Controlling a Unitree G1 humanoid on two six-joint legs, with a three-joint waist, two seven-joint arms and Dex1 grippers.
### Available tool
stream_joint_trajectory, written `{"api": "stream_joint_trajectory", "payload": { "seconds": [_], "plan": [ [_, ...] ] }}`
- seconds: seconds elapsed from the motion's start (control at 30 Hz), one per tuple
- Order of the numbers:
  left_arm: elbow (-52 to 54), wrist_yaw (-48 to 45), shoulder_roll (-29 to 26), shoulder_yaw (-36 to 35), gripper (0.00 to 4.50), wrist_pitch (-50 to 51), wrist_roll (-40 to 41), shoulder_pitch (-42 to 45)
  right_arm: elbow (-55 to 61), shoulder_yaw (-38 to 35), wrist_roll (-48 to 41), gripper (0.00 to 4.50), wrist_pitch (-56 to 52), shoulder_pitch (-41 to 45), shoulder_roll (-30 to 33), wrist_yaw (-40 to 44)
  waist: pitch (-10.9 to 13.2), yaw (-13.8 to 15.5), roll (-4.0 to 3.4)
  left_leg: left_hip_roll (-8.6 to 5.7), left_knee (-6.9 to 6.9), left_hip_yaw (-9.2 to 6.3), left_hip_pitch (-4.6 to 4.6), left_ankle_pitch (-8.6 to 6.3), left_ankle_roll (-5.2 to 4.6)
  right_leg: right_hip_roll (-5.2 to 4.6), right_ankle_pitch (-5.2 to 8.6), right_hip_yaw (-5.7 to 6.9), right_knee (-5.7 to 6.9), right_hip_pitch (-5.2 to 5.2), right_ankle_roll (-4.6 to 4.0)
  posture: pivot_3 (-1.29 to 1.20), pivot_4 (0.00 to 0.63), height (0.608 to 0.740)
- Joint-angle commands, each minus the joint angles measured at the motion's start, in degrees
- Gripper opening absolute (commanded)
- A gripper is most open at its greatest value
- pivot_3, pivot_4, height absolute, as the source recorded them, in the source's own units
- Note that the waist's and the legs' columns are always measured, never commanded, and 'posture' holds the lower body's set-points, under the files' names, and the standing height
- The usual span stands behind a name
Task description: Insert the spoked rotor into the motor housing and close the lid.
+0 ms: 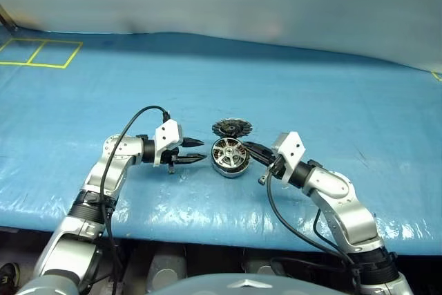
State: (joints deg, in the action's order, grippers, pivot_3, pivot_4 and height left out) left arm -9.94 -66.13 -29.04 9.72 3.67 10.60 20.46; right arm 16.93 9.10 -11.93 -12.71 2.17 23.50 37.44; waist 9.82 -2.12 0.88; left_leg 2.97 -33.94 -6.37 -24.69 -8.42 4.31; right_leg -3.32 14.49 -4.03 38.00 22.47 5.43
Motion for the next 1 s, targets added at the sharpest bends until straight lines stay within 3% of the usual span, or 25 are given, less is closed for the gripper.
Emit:
{"api": "stream_joint_trajectory", "payload": {
  "seconds": [0.03,0.1,0.23,1.0],
  "plan": [
    [3.86,1.84,-0.35,-1.94,1.78,0.53,1.7,-2.21,-1.2,1.26,1.91,0.0,1.96,1.78,-0.9,-0.73,0.0,-0.01,0.0,0.0,0.0,0.0,0.0,0.0,0.0,0.0,0.0,0.0,0.0,0.0,0.0,0.0,0.15,0.74],
    [4.82,2.76,-0.54,-2.31,1.8,0.83,2.08,-3.47,-2.24,1.32,2.21,0.18,2.45,2.59,-1.67,-1.05,0.0,-0.02,0.0,0.0,-0.02,0.01,0.0,0.0,0.0,-0.01,0.0,-0.01,0.0,-0.01,0.0,0.0,0.15,0.74],
    [6.34,3.86,-0.78,-2.38,1.8,1.37,2.55,-5.19,-3.04,1.55,2.52,1.22,3.04,3.18,-2.25,-0.78,0.0,0.02,0.0,0.0,-0.01,0.01,0.0,0.0,0.0,-0.01,0.0,0.0,0.01,0.0,0.0,0.0,0.15,0.74],
    [7.54,5.83,-0.58,-2.08,1.8,1.95,2.95,-7.15,-7.04,2.44,1.4,1.22,1.85,4.02,-4.34,0.57,0.0,-0.04,-0.01,0.0,0.0,0.01,0.01,0.0,0.0,-0.01,0.0,-0.01,0.0,0.01,-0.01,0.0,0.15,0.74]
  ]
}}
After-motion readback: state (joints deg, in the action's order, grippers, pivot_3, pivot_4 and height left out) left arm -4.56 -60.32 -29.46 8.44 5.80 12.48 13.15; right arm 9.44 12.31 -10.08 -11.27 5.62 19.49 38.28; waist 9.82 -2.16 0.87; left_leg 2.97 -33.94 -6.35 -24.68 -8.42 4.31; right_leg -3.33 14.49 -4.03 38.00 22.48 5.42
